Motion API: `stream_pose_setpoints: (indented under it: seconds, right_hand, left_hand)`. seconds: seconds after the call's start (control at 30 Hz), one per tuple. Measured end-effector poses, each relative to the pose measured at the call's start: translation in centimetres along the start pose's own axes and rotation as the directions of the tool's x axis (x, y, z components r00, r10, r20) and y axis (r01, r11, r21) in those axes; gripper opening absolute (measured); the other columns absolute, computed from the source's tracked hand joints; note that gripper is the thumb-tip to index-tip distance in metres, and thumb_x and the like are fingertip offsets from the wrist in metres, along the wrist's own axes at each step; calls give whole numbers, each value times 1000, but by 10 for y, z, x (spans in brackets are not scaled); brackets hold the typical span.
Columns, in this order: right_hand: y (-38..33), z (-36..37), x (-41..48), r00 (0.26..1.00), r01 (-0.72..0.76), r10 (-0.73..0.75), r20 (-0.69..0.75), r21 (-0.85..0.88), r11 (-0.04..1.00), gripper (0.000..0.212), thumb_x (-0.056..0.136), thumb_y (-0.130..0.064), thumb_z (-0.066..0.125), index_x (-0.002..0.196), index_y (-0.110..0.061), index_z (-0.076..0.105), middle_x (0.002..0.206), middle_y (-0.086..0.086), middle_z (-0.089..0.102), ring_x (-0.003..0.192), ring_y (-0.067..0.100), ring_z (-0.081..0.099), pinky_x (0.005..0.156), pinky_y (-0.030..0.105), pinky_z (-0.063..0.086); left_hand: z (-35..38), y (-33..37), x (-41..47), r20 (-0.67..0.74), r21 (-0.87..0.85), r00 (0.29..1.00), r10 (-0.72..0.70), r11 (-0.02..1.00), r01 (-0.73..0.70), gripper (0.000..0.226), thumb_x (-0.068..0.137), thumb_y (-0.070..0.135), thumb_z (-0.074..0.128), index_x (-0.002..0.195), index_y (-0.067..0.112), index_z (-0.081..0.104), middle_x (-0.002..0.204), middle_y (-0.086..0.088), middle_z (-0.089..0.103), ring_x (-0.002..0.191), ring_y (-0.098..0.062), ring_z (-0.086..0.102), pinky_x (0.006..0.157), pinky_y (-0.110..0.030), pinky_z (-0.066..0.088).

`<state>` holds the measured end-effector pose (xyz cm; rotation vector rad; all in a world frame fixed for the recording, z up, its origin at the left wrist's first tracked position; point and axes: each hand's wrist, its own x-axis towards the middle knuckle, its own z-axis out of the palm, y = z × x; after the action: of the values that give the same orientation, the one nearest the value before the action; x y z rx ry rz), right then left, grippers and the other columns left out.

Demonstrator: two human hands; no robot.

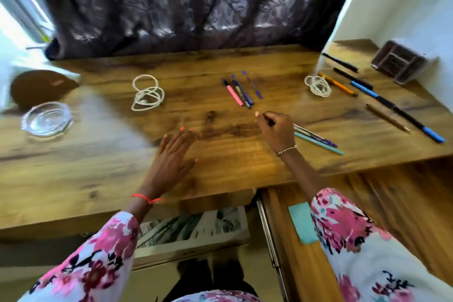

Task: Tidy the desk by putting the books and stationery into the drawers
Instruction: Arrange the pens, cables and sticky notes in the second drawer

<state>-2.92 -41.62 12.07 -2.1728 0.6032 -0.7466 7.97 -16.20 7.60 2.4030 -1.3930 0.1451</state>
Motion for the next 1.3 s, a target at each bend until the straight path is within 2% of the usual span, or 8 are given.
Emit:
stream_pose_setpoints:
  seconds: [0.2, 0.37, 0.6, 0.77, 0.87, 1.03, 1.17, 1.3]
  right_hand:
    - [-47, 88, 35, 982, 107, -104, 160, -15, 994, 32, 82, -26, 58, 61, -2, 61, 57, 13, 60, 56, 19, 51, 54, 33, 40]
    - [-75, 159, 58, 894, 207, -159, 419, -71, 976, 18, 78, -23, 68, 88, -9, 68, 96, 13, 66, 89, 27, 63, 78, 38, 51]
    - [-108, 228, 79, 745, 443, -220, 630, -220, 869, 88, 66, -32, 79, 139, -11, 33, 146, 12, 28, 134, 29, 30, 112, 35, 28]
    - [-118, 255, 104, 707, 419, -49, 705, -362, 833, 126, 53, -42, 85, 147, -21, 4, 155, 11, -7, 143, 30, -2, 117, 43, 11]
    - [-118, 263, 116, 684, 468, -67, 726, -366, 804, 107, 52, -46, 83, 142, -25, 28, 156, 7, -3, 143, 28, 0, 116, 46, 14]
    - [-118, 266, 115, 703, 476, -167, 691, -283, 833, 59, 62, -35, 80, 116, -22, 61, 145, 2, 35, 136, 23, 23, 108, 39, 25]
    - [-115, 264, 107, 745, 455, -201, 636, -264, 851, 27, 77, -18, 67, 101, -6, 69, 115, 11, 62, 118, 27, 46, 95, 34, 35]
    - [-108, 251, 97, 780, 437, -205, 591, -280, 854, 18, 78, -2, 59, 93, 3, 68, 102, 20, 67, 105, 30, 56, 88, 34, 38]
  left_hand:
    - [-26, -78, -12, 108, -3, 948, -300, 953, 302, 93, 70, 72, 22, 143, 14, 29, 155, 2, 14, 138, -5, -4, 113, -44, -3]
    - [-27, -120, -22, 206, 28, 900, -385, 921, 388, 113, 57, 91, 11, 147, 22, 18, 156, 8, 4, 137, -2, -10, 112, -47, -7]
    - [-32, -158, -17, 127, -30, 931, -343, 937, 349, 110, 61, 91, 5, 143, 23, 27, 154, 7, 18, 134, 3, 1, 113, -33, -4]
    - [-35, -177, -11, 88, -82, 925, -370, 922, 377, 105, 64, 89, 14, 142, 20, 30, 153, 6, 20, 134, 4, 5, 112, -30, -1]
    - [-35, -178, -10, 74, -103, 925, -372, 920, 378, 93, 69, 79, 27, 141, 21, 33, 153, 7, 22, 135, 4, 8, 112, -29, -1]
    - [-33, -180, -11, 42, -122, 933, -358, 925, 360, 87, 71, 74, 29, 139, 19, 36, 151, 7, 25, 134, 4, 11, 111, -27, -1]
    - [-31, -180, -12, 11, -110, 934, -357, 928, 356, 84, 73, 72, 30, 137, 18, 39, 150, 5, 29, 137, -3, 17, 110, -25, -2]
    - [-30, -179, -12, 14, -105, 938, -347, 932, 346, 85, 73, 71, 30, 138, 17, 38, 150, 3, 29, 139, -8, 19, 111, -29, 1]
